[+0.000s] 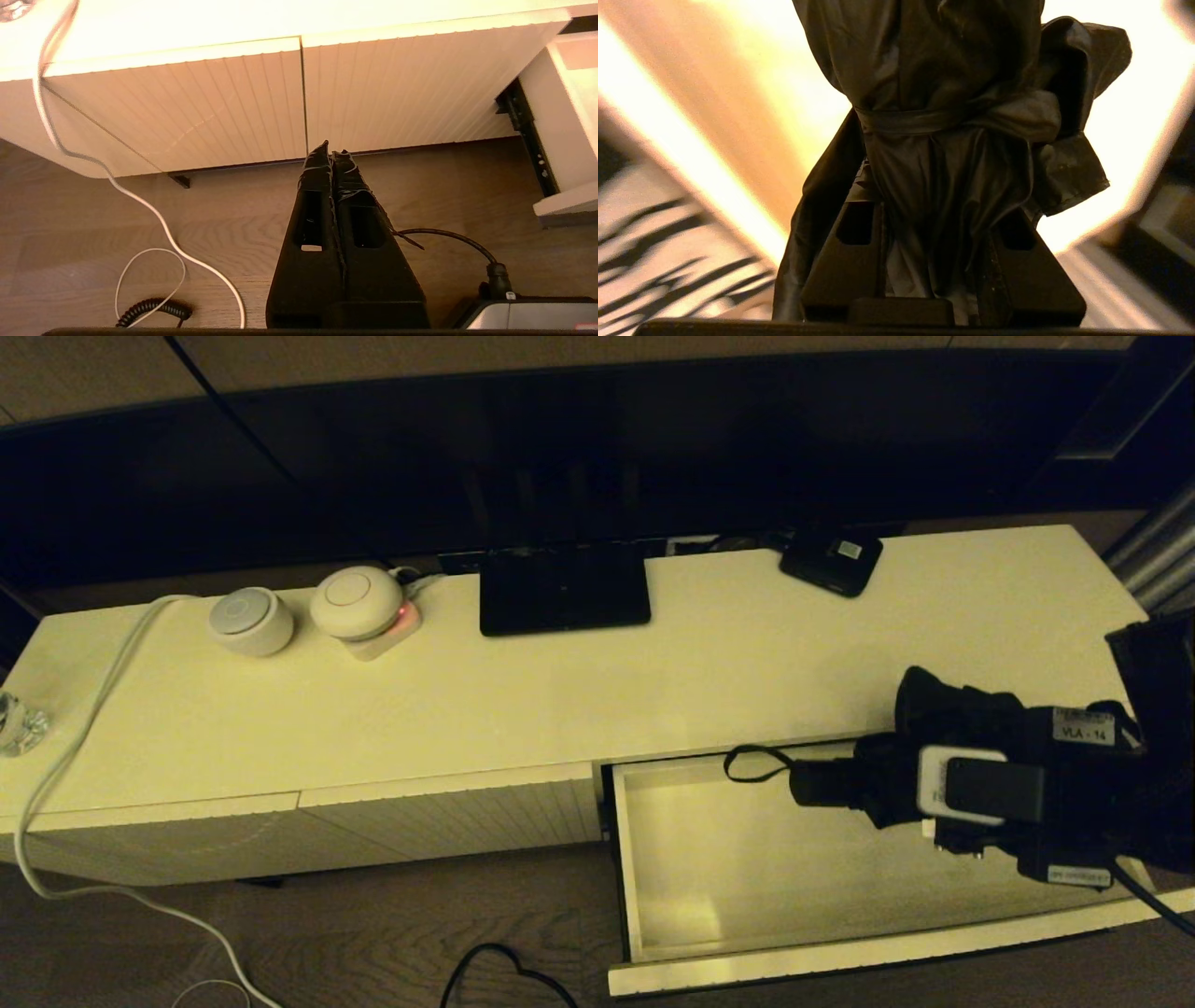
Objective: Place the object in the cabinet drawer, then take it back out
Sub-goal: Put the umbrella in the drawer
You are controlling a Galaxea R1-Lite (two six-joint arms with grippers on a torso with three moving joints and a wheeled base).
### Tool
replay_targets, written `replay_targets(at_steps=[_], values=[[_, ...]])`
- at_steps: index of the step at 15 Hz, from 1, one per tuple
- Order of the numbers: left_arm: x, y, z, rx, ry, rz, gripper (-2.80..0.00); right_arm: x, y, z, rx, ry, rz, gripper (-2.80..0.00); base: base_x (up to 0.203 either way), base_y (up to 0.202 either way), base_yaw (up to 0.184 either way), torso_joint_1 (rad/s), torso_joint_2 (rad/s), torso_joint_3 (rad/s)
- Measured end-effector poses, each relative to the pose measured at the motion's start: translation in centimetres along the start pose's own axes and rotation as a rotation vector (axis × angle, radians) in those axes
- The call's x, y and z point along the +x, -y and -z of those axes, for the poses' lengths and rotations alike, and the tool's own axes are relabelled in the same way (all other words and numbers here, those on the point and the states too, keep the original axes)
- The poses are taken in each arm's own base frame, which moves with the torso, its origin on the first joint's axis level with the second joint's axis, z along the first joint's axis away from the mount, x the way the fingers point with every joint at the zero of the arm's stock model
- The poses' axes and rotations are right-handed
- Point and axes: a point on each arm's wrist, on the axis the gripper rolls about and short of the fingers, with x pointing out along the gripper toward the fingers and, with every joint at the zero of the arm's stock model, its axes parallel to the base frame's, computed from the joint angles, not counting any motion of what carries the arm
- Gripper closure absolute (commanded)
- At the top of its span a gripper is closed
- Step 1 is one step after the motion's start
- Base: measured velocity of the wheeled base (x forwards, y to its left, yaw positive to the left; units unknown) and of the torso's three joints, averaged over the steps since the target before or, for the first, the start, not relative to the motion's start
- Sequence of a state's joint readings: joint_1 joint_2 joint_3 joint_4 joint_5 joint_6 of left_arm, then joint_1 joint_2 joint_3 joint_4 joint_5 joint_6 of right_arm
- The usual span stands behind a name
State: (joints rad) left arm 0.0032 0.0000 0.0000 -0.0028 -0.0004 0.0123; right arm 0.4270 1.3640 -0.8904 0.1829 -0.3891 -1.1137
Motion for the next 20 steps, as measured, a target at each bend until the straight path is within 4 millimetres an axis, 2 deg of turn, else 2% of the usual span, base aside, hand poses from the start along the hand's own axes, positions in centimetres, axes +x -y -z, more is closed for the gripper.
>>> replay_targets(at_steps=[4,6,9,14,20], values=[[0.0,0.0,0.0,0.0,0.0,0.0,0.0,0.9,-2.5,0.5,0.054,-0.006,-0.103,0.0,0.0,0.0,0.0,0.0,0.0,0.0],[0.0,0.0,0.0,0.0,0.0,0.0,0.0,1.6,-3.2,0.6,0.048,-0.017,-0.138,0.0,0.0,0.0,0.0,0.0,0.0,0.0],[0.0,0.0,0.0,0.0,0.0,0.0,0.0,3.2,-3.4,0.9,0.06,-0.049,-0.174,0.0,0.0,0.0,0.0,0.0,0.0,0.0],[0.0,0.0,0.0,0.0,0.0,0.0,0.0,6.4,-2.2,0.7,0.089,-0.062,-0.192,0.0,0.0,0.0,0.0,0.0,0.0,0.0],[0.0,0.0,0.0,0.0,0.0,0.0,0.0,8.8,-3.1,0.2,0.084,-0.082,-0.238,0.0,0.0,0.0,0.0,0.0,0.0,0.0]])
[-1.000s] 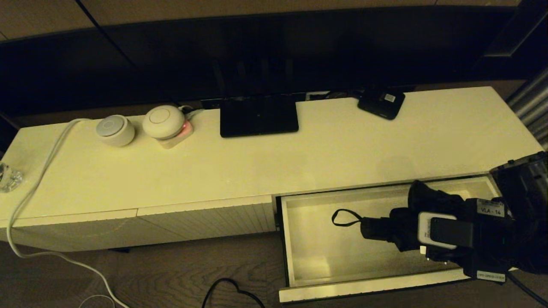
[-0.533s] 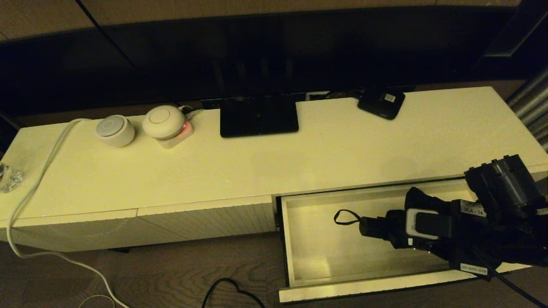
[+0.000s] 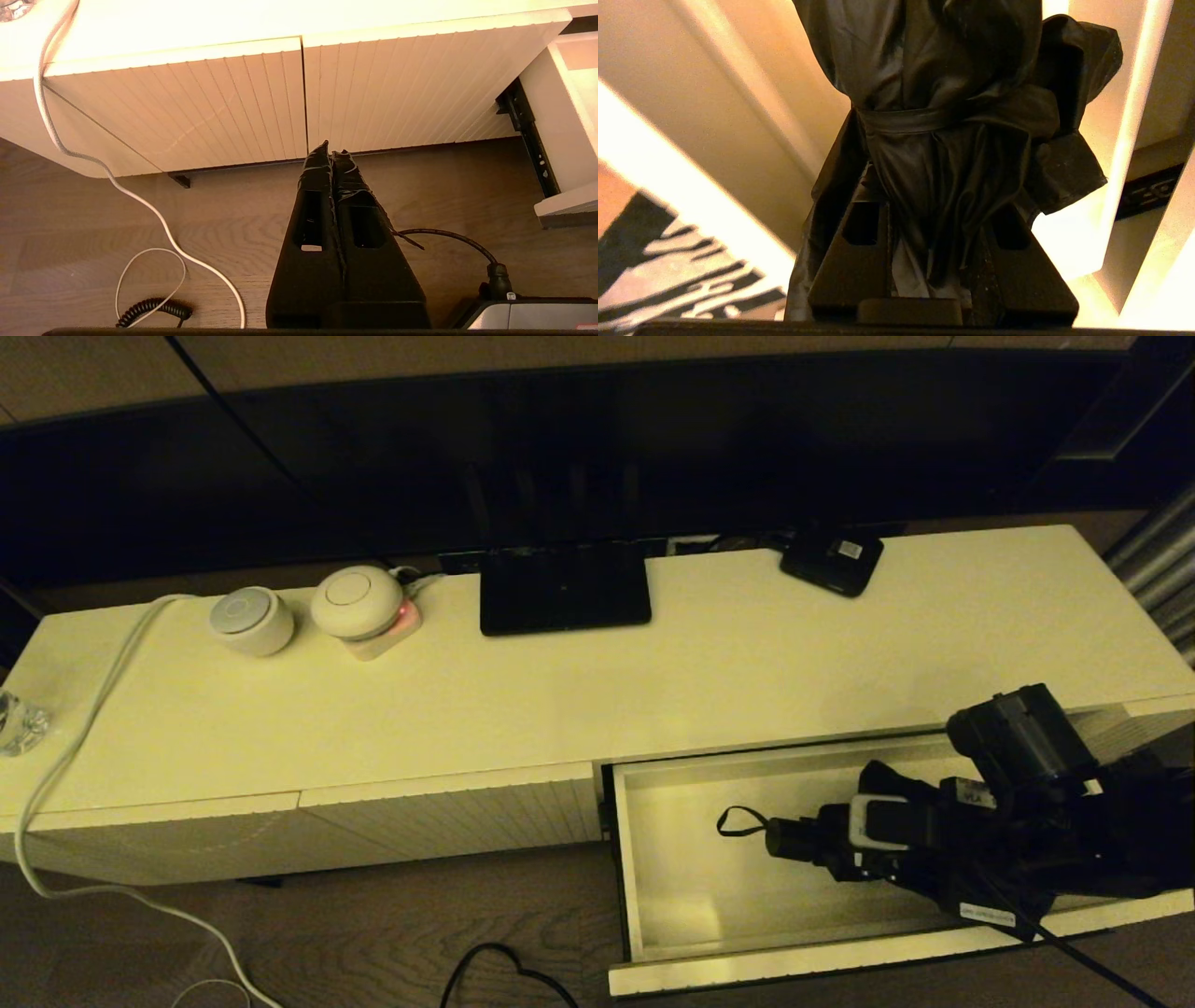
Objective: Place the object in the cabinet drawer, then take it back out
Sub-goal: Put the umbrella in the drawer
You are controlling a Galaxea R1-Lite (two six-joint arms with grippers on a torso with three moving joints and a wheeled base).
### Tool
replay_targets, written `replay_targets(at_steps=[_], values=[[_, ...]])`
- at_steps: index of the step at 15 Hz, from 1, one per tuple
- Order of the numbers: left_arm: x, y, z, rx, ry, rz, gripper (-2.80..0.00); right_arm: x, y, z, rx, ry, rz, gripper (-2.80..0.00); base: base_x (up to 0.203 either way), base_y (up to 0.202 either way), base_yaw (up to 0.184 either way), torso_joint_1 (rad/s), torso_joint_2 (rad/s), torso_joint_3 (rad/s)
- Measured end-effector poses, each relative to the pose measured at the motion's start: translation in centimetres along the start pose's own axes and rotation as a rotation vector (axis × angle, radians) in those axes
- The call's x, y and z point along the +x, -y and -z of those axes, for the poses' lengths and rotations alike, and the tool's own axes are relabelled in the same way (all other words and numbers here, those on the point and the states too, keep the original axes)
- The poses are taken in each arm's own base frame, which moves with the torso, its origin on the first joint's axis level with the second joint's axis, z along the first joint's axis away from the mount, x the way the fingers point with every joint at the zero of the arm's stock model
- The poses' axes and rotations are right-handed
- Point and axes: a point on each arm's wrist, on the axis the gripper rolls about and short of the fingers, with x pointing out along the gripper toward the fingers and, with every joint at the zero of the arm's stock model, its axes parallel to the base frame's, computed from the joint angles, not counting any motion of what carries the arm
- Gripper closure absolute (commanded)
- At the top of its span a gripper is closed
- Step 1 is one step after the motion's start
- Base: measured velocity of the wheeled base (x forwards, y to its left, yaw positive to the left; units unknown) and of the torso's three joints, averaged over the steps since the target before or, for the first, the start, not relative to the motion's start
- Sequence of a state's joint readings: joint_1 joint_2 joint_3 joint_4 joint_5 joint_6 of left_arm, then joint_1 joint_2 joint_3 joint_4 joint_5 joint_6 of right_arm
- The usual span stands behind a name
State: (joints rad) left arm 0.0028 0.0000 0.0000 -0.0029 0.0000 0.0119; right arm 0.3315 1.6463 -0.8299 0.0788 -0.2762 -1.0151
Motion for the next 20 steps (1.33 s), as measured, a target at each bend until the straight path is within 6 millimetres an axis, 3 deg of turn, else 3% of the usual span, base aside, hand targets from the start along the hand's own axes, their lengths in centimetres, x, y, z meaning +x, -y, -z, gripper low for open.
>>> replay_targets(at_steps=[8,9,10,17,20], values=[[0.0,0.0,0.0,0.0,0.0,0.0,0.0,-0.4,0.3,-0.5,0.0,0.037,0.038,0.0,0.0,0.0,0.0,0.0,0.0,0.0],[0.0,0.0,0.0,0.0,0.0,0.0,0.0,-0.5,0.2,-0.5,-0.003,0.036,0.036,-1.03,0.0,0.0,0.0,0.0,0.0,0.0],[0.0,0.0,0.0,0.0,0.0,0.0,0.0,-0.6,0.1,-0.4,-0.004,0.038,0.035,-2.8,0.0,0.0,0.0,0.0,0.0,0.0],[0.0,0.0,0.0,0.0,-0.001,0.0,0.0,-0.7,0.0,-0.4,-0.003,0.042,0.041,-2.8,0.0,0.0,0.0,0.0,0.0,0.0],[0.0,0.0,0.0,0.0,-0.001,0.0,0.0,-2.3,0.5,-0.7,0.048,0.082,0.083,-2.8,0.0,0.0,0.0,0.0,0.0,0.0]])
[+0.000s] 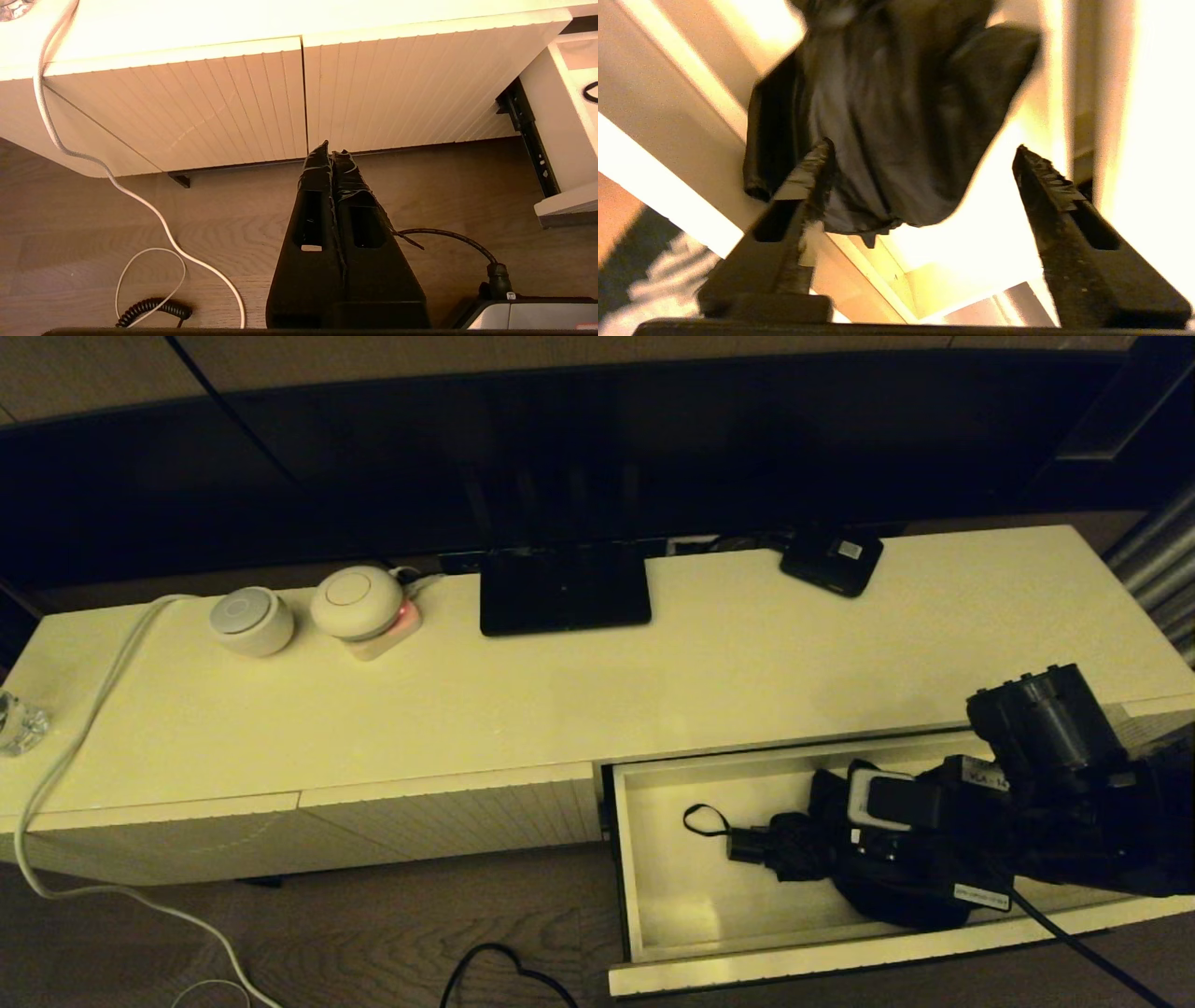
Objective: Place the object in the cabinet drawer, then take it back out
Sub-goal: Put the umbrella in the drawer, then close the drawer
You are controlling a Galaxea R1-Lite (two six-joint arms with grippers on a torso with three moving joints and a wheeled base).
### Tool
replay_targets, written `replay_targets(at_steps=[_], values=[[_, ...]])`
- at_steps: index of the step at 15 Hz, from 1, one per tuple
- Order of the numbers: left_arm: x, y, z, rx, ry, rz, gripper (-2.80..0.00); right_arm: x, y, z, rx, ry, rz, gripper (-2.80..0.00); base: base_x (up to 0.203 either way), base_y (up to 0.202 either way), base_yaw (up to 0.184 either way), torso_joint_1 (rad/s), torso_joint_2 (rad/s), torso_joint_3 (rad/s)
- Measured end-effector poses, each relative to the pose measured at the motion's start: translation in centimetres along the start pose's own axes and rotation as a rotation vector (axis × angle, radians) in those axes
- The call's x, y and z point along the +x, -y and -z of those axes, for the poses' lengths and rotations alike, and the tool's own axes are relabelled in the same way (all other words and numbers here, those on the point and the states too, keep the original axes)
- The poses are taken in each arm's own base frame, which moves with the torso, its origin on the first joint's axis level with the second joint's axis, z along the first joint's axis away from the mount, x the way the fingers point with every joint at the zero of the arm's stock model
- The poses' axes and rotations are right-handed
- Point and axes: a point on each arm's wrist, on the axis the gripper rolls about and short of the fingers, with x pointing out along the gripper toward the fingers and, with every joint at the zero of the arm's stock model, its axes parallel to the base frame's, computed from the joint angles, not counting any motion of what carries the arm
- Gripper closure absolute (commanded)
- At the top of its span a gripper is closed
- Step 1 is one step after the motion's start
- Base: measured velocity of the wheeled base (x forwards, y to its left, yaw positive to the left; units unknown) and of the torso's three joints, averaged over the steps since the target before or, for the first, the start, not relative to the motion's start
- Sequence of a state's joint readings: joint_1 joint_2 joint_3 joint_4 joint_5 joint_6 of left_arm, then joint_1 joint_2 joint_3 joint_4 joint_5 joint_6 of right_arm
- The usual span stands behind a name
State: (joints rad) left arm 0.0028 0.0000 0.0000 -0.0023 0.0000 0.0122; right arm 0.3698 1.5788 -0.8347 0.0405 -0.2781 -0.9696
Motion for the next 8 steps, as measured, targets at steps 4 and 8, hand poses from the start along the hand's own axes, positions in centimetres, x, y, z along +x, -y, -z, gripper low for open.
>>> replay_targets(at_steps=[4,8], values=[[0.0,0.0,0.0,0.0,0.001,0.0,0.0,-3.7,0.3,0.4,0.039,0.037,0.016,-2.8,0.0,0.0,0.0,0.0,0.0,0.0],[0.0,0.0,0.0,0.0,0.0,0.0,0.0,-8.1,-2.2,2.8,0.034,0.041,-0.134,0.0,0.0,0.0,0.0,0.0,0.0,0.0]])
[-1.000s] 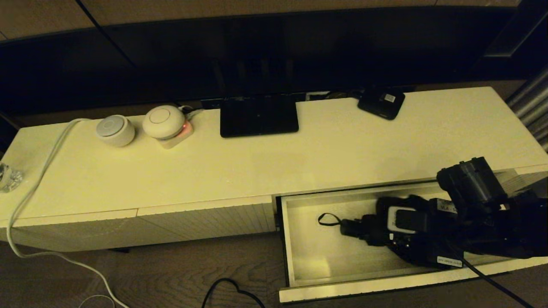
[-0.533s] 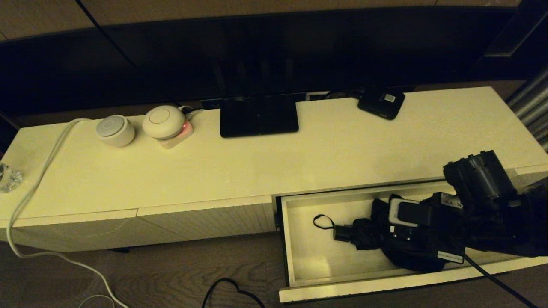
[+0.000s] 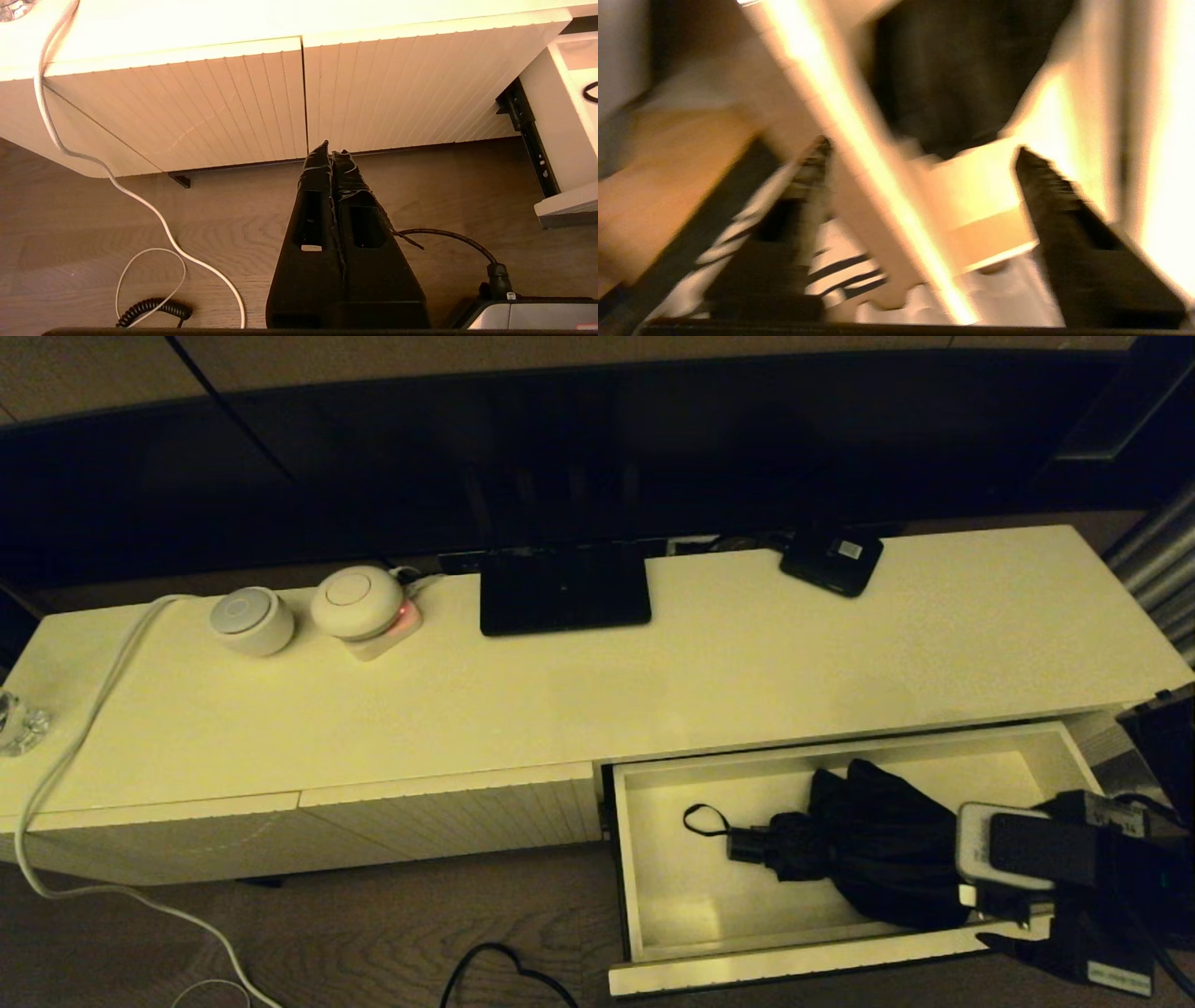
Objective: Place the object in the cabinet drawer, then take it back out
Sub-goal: Close the drawer
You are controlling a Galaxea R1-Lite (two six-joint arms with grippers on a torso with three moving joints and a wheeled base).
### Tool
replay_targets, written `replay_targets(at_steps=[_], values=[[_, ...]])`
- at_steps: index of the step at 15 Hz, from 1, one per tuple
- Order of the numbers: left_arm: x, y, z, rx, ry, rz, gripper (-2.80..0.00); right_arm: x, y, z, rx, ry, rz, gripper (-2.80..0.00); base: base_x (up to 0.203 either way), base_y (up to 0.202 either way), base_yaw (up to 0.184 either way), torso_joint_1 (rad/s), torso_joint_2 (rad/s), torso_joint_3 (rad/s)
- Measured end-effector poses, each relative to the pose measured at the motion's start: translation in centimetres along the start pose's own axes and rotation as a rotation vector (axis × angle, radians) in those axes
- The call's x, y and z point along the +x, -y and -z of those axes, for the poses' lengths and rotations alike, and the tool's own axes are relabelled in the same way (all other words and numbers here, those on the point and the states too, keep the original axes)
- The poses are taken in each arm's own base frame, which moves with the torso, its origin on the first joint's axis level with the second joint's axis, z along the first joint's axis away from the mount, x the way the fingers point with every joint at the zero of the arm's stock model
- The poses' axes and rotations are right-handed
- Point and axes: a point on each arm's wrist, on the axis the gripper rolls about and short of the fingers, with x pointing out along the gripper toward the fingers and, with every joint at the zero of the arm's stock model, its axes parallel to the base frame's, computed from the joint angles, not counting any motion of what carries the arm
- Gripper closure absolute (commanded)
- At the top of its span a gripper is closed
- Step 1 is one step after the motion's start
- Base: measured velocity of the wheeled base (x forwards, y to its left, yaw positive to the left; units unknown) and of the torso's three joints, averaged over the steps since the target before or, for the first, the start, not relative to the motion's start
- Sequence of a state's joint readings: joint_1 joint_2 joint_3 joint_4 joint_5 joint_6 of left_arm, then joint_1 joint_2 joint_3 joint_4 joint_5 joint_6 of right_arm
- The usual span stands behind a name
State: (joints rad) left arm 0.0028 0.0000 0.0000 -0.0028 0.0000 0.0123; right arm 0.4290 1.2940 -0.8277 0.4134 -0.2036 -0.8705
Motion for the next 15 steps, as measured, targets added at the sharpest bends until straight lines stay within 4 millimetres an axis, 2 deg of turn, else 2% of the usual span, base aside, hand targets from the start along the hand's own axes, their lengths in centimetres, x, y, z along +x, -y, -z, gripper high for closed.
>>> replay_targets(at_steps=[3,5,10,15], values=[[0.0,0.0,0.0,0.0,0.0,0.0,0.0,-1.3,-2.4,1.5,-0.033,0.008,-0.129,0.0,0.0,0.0,0.0,0.0,0.0,0.0],[0.0,0.0,0.0,0.0,0.0,0.0,0.0,-1.5,-3.6,2.3,-0.049,0.028,-0.188,0.0,0.0,0.0,0.0,0.0,0.0,0.0],[0.0,0.0,0.0,0.0,0.0,0.0,0.0,-0.1,-7.0,4.3,-0.093,-0.001,-0.311,0.0,0.0,0.0,0.0,0.0,0.0,0.0],[0.0,0.0,0.0,0.0,0.0,0.0,0.0,1.2,-8.1,4.8,-0.111,-0.027,-0.348,0.0,0.0,0.0,0.0,0.0,0.0,0.0]])
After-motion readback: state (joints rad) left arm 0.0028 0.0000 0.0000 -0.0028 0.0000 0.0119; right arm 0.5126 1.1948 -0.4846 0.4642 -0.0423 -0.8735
